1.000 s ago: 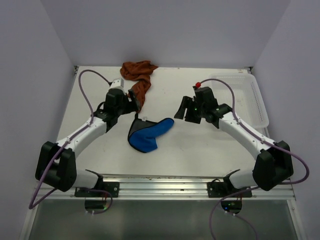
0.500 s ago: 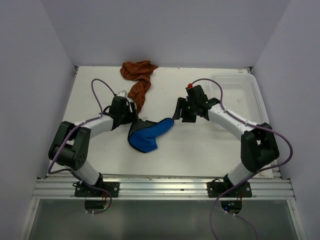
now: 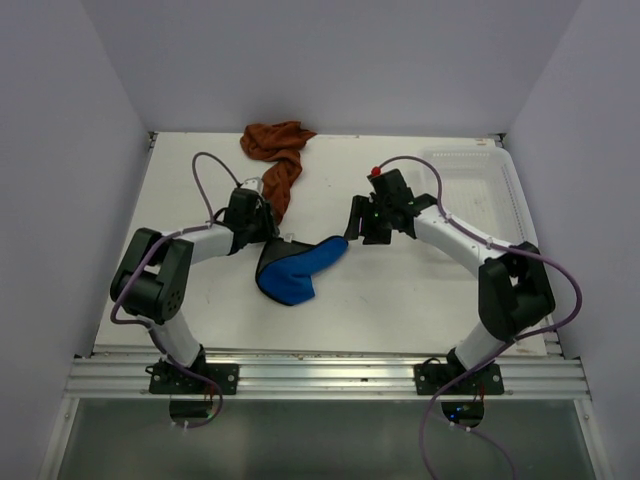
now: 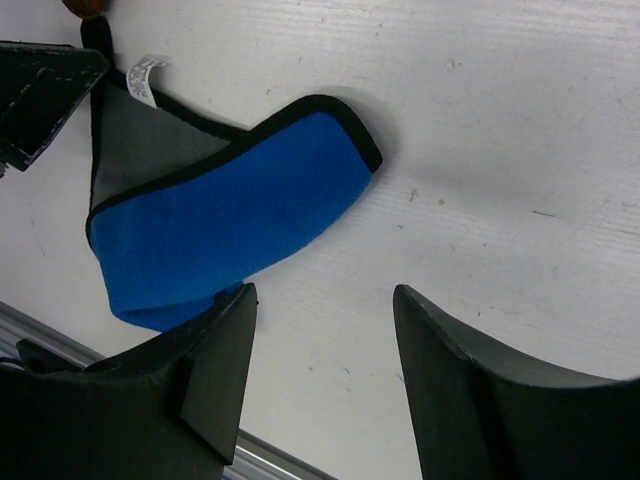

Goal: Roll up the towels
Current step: Flatten the towel

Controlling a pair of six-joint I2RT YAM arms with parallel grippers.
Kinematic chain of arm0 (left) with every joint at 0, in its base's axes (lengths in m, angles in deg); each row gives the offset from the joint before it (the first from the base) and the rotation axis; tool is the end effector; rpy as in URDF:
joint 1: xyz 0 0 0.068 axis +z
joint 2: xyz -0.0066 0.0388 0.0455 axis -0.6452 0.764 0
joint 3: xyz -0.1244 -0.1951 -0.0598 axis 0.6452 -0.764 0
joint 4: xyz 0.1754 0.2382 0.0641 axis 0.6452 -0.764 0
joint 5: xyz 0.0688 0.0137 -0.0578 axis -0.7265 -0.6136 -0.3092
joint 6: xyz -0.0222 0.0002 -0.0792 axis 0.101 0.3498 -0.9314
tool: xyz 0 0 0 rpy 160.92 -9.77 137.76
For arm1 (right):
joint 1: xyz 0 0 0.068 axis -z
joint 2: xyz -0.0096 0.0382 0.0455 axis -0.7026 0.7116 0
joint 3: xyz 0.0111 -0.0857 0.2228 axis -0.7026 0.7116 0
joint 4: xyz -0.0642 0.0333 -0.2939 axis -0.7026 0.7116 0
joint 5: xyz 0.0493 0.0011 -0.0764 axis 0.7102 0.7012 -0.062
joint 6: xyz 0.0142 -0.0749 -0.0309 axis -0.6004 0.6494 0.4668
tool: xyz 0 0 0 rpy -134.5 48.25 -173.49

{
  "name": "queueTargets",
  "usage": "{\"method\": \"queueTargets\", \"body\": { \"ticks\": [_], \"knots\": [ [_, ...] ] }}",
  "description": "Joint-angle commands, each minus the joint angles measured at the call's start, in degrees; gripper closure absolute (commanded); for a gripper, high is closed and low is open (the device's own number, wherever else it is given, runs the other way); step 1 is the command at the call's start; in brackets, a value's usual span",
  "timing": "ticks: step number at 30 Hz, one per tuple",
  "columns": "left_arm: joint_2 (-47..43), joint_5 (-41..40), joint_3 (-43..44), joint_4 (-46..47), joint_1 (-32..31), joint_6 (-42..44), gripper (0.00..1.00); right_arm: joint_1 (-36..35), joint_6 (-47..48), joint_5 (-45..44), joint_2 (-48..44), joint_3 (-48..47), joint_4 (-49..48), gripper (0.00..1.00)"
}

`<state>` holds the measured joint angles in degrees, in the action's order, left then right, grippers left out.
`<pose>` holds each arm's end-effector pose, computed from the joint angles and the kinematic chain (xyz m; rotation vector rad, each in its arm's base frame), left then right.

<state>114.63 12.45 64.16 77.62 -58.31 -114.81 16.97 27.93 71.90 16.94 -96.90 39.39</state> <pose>0.3736 -0.1234 0.0555 -0.2175 2.3822 -0.4120 0.3552 0.2000 0.1533 0.0604 2.5985 0.6345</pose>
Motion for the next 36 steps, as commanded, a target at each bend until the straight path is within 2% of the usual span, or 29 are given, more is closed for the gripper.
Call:
{"method": "queueTargets", "body": {
  "ticks": [1, 6, 14, 19, 22, 24, 28, 31, 36],
  "knots": [
    [1.51, -0.53, 1.06, -1.74, -0.59, 2.86, 0.51, -0.20, 1.44, 0.33, 0.49, -2.35, 1.34, 0.39],
    [0.89, -9.74, 2.38, -8.24, -4.19, 4.80, 0.53, -0.11, 2.05, -0.55, -0.04, -2.08, 1.78, 0.38],
    [1.33, -12.75, 1.15, -9.21, -5.25, 4.98, 0.57, -0.11, 2.49, -1.25, -0.83, -0.59, 1.78, 0.37],
    [3.43, -15.03, 2.99, -10.62, -6.74, 5.06, 0.77, -0.11, 3.46, -2.57, -1.27, -1.03, 2.83, 0.37],
    [3.79, -15.92, 3.00, -10.71, -7.62, 4.28, 0.98, -0.03, 3.72, -3.28, -1.89, -1.03, 3.18, 0.37],
    [2.83, -16.26, 2.56, -10.80, -7.62, 3.57, 1.00, -0.03, 3.81, -3.28, -1.89, -0.94, 3.10, 0.37],
    [-4.45, -16.71, -0.42, -9.13, -7.62, 1.64, 1.00, -0.03, 2.24, -1.88, -0.05, -1.99, 2.04, 0.35],
    [-15.77, -15.74, -3.76, -6.32, -7.71, 0.67, 1.00, -0.20, 0.39, -0.12, 1.62, -3.92, 0.99, 0.37],
    [-25.99, -14.42, -2.19, -7.63, -8.32, 0.85, 1.00, -0.20, -0.76, 1.11, 1.98, -5.77, 0.29, 0.38]
  ]
}}
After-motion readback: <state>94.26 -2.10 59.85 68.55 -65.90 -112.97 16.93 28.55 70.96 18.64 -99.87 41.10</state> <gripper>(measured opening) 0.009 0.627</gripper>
